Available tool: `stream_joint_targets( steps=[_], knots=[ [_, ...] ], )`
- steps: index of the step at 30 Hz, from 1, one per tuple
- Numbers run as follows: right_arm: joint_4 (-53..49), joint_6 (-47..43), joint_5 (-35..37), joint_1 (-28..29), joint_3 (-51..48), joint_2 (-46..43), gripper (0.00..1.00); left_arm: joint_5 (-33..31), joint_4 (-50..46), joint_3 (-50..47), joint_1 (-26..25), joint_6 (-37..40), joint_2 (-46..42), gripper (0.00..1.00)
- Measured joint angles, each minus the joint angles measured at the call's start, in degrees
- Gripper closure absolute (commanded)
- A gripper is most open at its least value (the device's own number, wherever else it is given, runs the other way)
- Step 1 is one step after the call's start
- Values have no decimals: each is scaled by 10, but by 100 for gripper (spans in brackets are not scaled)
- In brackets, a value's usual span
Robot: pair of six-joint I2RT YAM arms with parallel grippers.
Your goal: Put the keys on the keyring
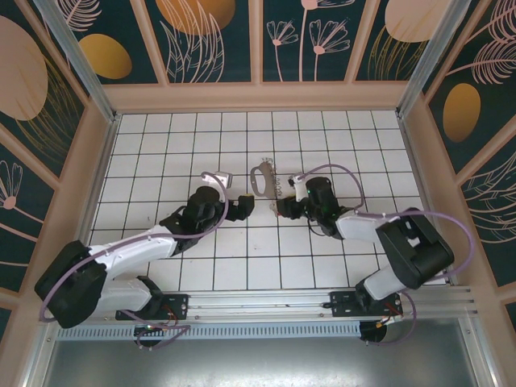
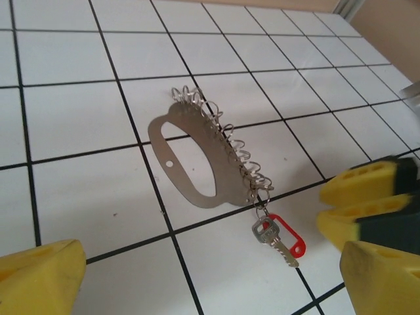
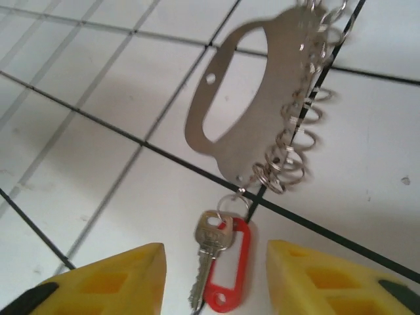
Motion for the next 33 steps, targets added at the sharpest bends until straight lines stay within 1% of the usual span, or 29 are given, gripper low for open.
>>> stream_joint_targets(
  steps=[1,2,5,7,8,9,11,13,15,17,19,22,25,27,29,31,33],
  knots=[
    [1,-4,6,0,-4,-22,10,14,5,1,12,-3,4,1],
    [1,-8,14,0,-8,-42,1,27,9,1,28,-6,4,1],
    [1,-23,47,-1,-16,-102,1,65,31,-2,108,-24,-8,2],
    [1,-36,72,-15,-17,-133,1,64,31,-4,162,-31,-28,1],
    [3,-38,80,-25,-20,-143,1,53,30,-4,178,-33,-37,2],
    [10,-43,89,-42,-27,-157,1,32,26,-4,189,-34,-50,2],
    [40,-48,102,-80,-52,-180,1,-14,18,-7,196,-35,-75,1],
    [99,-49,110,-128,-97,-202,1,-58,26,-24,209,-35,-111,2],
    [146,-49,110,-171,-132,-206,1,-101,46,-53,229,-34,-138,1],
    [158,-54,111,-206,-138,-191,1,-154,59,-76,247,-23,-148,2],
    [156,-67,117,-226,-122,-159,1,-219,64,-83,256,-1,-135,2],
    [164,-87,123,-246,-95,-110,1,-303,90,-83,273,36,-92,1],
    [209,-102,123,-270,-108,-79,1,-350,136,-84,302,62,-33,1],
    [247,-111,122,-286,-126,-61,1,-358,192,-94,312,89,9,1],
    [276,-111,116,-305,-140,-41,1,-349,263,-113,314,128,52,1],
    [313,-106,99,-326,-150,-21,1,-323,342,-145,315,164,92,1],
    [364,-99,83,-344,-158,9,1,-288,398,-174,322,188,115,1]
  ],
)
